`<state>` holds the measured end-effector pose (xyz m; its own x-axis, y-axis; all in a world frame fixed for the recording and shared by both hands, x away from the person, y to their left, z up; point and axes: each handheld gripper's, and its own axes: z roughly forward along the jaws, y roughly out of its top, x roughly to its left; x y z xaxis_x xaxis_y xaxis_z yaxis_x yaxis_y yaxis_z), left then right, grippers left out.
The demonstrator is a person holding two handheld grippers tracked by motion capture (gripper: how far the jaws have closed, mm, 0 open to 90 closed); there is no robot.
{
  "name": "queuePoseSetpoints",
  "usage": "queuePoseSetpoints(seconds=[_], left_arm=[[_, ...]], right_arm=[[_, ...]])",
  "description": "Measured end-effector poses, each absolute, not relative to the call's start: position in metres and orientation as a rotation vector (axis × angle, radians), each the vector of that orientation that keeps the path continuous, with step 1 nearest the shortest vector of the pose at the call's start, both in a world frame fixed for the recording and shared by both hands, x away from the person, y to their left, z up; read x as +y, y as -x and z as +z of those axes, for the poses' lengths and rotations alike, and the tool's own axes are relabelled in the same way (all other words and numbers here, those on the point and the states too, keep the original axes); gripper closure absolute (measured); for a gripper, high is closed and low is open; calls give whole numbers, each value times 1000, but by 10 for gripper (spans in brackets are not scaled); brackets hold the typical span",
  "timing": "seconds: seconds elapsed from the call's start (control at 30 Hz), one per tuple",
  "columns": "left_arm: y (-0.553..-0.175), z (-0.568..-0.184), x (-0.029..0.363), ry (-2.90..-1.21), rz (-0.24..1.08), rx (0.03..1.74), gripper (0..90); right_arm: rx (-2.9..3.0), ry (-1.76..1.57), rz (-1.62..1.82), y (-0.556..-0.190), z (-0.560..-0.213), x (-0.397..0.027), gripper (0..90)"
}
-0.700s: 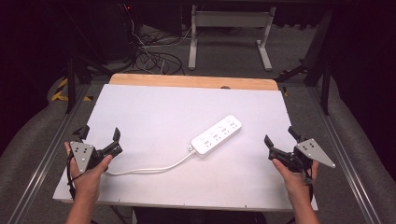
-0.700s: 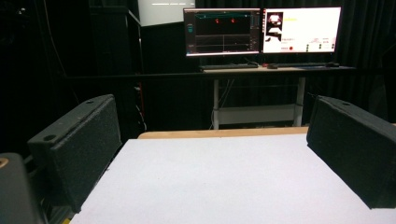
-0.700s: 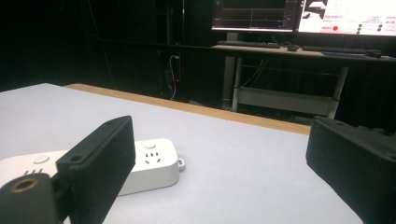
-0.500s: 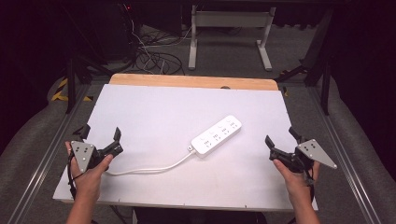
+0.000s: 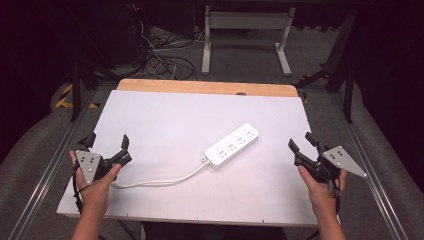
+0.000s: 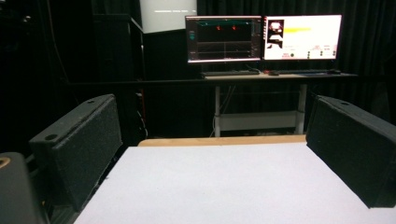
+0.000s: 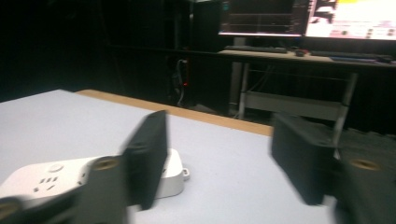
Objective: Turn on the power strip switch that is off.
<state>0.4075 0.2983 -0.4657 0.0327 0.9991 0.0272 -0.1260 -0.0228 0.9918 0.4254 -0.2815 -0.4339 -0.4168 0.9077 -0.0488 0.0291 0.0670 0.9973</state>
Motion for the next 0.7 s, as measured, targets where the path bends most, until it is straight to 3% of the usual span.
queuePoseSetpoints(seconds=[0.07, 0.1, 0.23, 0.37, 0.5, 0.7], left_arm=[[-409, -466, 298, -1157, 1260, 1076, 39], [-409, -466, 298, -1157, 1260, 1076, 39], [-407, -466, 295, -1166, 1260, 1059, 41], [-405, -466, 296, -1157, 1267, 1063, 43], [-404, -466, 299, -1144, 1285, 1074, 57], [-402, -467, 300, -1160, 1288, 1072, 57]], right_arm=[[1655, -986, 1451, -423, -421, -281, 713], [1655, -986, 1451, -423, -421, -281, 713], [1662, -992, 1438, -411, -387, -284, 900], [1641, -1005, 1525, -408, -366, -285, 900], [1735, -987, 1488, -417, -342, -261, 900], [1868, -917, 1462, -429, -336, -219, 900]])
